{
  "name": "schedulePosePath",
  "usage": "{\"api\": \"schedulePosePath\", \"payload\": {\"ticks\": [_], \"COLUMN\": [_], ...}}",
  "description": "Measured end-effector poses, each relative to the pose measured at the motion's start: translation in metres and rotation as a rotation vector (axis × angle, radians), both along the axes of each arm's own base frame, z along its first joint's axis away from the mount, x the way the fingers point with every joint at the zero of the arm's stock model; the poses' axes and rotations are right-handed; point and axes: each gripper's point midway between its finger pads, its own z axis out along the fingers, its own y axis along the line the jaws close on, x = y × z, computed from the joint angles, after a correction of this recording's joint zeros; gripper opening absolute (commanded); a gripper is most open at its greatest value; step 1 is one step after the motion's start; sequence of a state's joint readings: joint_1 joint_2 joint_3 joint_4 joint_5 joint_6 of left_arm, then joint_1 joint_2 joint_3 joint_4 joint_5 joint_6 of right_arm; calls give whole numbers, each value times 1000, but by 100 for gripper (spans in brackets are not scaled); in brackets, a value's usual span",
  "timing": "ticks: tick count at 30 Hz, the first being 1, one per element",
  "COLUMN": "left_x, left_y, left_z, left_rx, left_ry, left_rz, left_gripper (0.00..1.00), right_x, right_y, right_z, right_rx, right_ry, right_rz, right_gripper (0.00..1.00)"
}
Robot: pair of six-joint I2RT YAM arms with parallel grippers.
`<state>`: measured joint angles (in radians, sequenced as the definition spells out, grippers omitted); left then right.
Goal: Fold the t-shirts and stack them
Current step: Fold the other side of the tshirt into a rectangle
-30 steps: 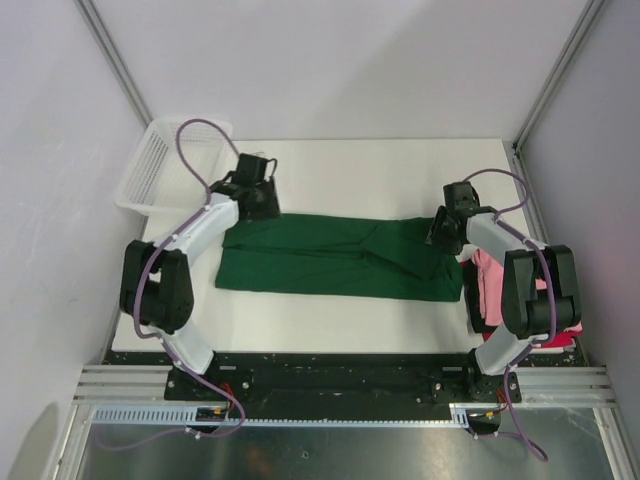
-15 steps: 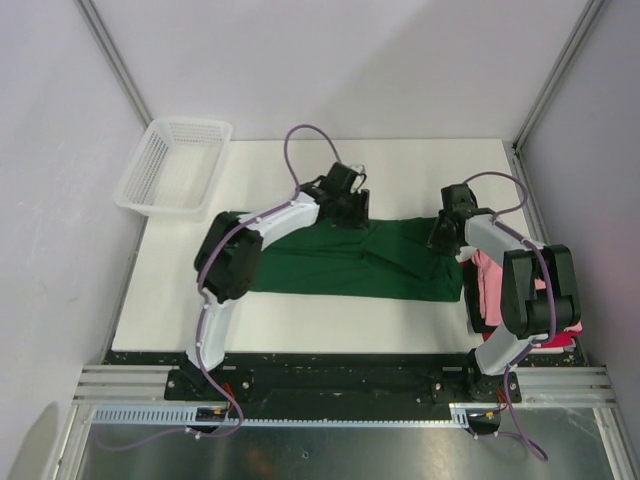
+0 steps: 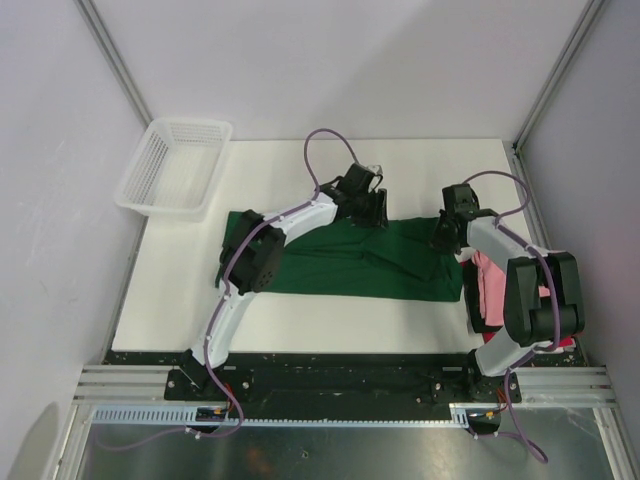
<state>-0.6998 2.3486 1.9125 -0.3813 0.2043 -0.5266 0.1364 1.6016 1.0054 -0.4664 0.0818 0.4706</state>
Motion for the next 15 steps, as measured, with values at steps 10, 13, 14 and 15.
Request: {"api": "schedulePosePath", "payload": {"ticks": [10,13,14,15], "left_x": [-2,-4,-5,-6], "left_y": [-5,-7,-7,-7], "left_z": [-5,-5,-6,-6], "left_rx": [-1,-1,1,2], "left_ry": [6,6,6,5], "left_rz": [-1,-1,0,-1], "left_gripper": [27,14,11,7], "right_x": [-3,-4,-5,-6], "right_y": [2,4,5,6], "right_z": [10,11,11,12], "right_rx": [11,13,13,14], "right_ry": [-17,-16,-14,-14], "right_rz": [7,11,12,13], "right_gripper": [7,7,7,7]}}
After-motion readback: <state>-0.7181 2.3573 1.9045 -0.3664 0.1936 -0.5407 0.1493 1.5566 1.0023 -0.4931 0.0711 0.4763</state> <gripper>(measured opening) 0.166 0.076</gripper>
